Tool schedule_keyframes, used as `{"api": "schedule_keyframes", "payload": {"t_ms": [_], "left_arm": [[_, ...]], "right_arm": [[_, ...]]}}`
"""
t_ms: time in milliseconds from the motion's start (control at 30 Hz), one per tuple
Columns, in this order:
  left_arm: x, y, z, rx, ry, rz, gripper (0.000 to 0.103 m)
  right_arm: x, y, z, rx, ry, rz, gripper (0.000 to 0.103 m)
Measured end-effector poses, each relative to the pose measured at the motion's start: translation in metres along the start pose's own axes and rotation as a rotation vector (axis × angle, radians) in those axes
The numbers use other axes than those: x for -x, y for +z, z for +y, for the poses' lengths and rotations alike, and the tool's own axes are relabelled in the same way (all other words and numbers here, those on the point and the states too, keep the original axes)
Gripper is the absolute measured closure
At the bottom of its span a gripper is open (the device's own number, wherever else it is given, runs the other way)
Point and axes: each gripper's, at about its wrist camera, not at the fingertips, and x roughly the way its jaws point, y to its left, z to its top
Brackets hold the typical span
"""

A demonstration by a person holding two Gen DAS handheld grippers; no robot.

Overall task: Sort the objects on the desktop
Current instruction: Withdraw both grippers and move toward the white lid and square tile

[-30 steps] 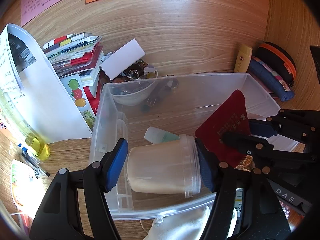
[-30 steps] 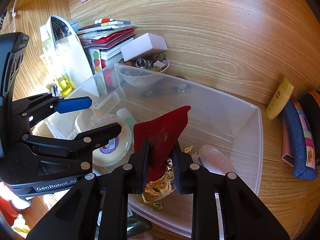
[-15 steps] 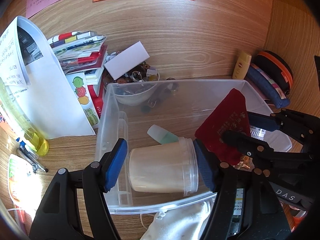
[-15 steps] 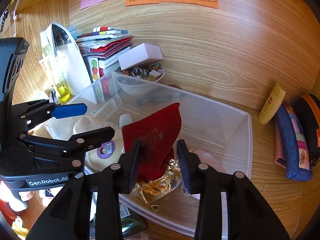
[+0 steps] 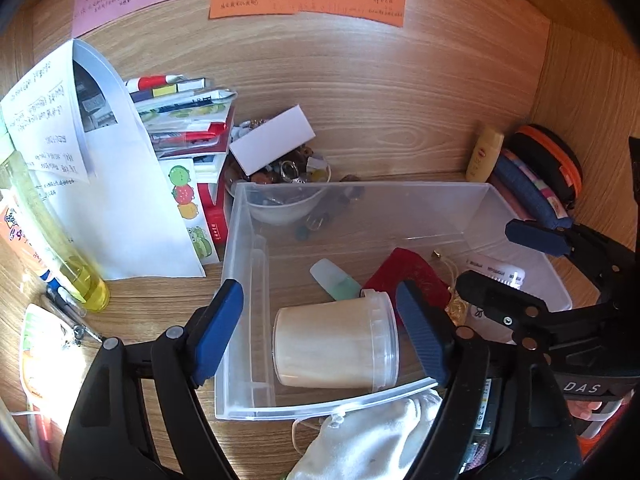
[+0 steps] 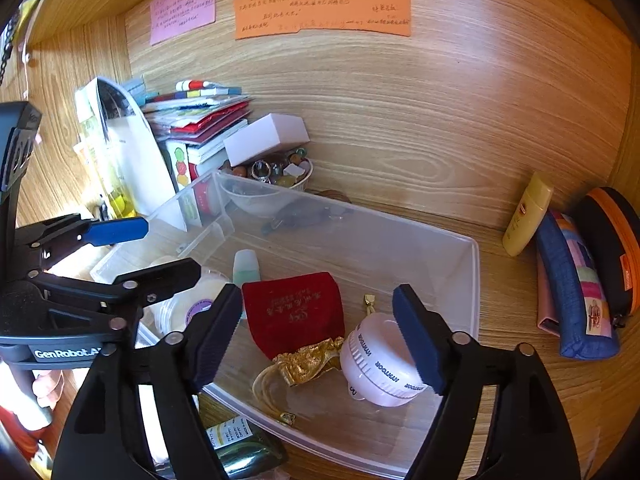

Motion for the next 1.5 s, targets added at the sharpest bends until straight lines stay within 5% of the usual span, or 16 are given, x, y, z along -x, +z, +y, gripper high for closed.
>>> {"api": "schedule_keyframes", "payload": {"t_ms": [300, 633, 1500], "left_arm": [[0.014, 0.001, 0.005, 0.023, 0.015, -0.054, 0.009], [0.058, -0.010, 0.001, -0.015, 0.074, -0.137, 0.007], [0.086, -0.103, 0.008, -0.002, 0.079, 0.038, 0.007]], "right_arm": [[0.008, 0.003, -0.003, -0.006, -0.025, -0.012, 0.023], [0.048, -0.006, -0.007, -0.008, -0.076, -0.037, 0.022], [0.107, -0.115, 0.004, -0.060, -0.118, 0.031, 0.021]]}}
